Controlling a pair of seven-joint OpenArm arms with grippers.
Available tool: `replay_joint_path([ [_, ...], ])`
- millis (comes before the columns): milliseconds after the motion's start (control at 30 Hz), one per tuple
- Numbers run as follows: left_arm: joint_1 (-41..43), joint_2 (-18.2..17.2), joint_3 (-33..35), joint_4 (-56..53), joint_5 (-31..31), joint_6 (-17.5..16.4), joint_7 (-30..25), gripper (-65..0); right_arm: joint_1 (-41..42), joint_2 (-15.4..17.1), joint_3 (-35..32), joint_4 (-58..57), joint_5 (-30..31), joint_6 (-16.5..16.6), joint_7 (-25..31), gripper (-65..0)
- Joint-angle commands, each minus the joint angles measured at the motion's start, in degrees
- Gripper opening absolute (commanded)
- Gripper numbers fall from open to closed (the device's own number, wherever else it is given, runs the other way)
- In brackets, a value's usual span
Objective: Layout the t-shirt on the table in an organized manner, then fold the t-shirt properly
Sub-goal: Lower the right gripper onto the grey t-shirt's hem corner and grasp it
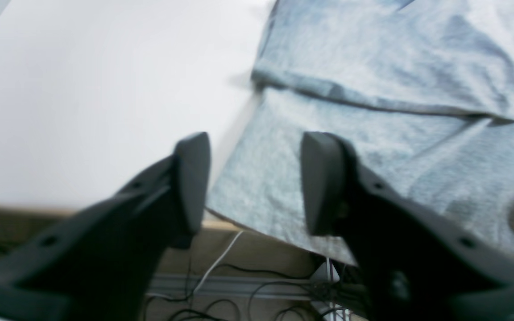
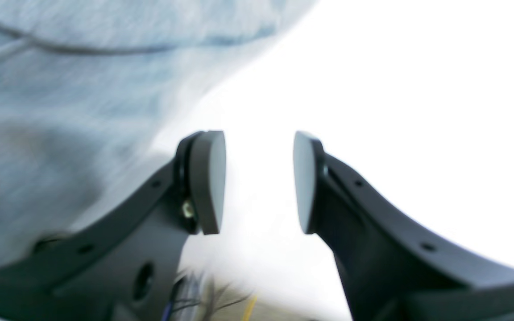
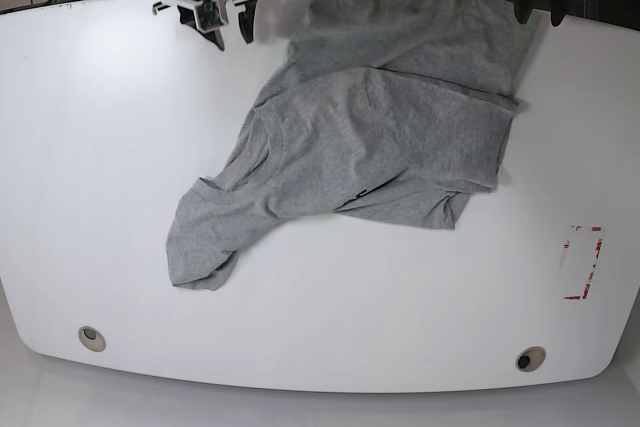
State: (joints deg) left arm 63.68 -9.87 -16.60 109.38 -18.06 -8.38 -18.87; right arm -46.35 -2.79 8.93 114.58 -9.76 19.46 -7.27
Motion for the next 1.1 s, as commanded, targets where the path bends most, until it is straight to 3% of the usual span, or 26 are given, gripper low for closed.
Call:
replay_joint_path([
  [0,-1.0,0.7,-0.2,0.8,-0.2,-0.2,-1.7,-25.0,3.4,0.3,0.1,1.0,0.7,0.0,-0.7,-40.3],
  [100,-1.8,1.7,-0.3,0.8,-0.1,-0.2,-1.7,-18.6,7.9,0.4,0.1,1.0,0.7,0.1,-4.6,-40.3],
  [233,-1.9,2.0,-0.3,1.0,-0.1,-0.2,-0.4,-17.2,13.2,0.5,0.1,1.0,0.7,0.1,-9.7,-37.1],
  [400,-3.9,2.0,-0.3,1.0,-0.2,-0.2,1.4,-17.2,20.3,0.5,0.1,0.7,0.7,0.1,-15.3,-20.9],
  [467,-4.6,2.0,-0.4,1.0,-0.2,-0.2,1.7,-17.2,22.6,0.4,0.1,0.6,0.7,0.1,-17.2,-17.3],
  [833,-6.7,1.7,-0.5,0.9,-0.4,-0.2,1.8,-16.9,35.2,0.0,0.3,-3.5,0.7,0.0,-25.2,-17.0],
  [1067,-7.1,1.8,-0.5,0.9,-0.2,-0.2,1.8,-16.9,42.7,-1.5,7.4,-10.4,4.5,0.1,-26.2,-17.0],
])
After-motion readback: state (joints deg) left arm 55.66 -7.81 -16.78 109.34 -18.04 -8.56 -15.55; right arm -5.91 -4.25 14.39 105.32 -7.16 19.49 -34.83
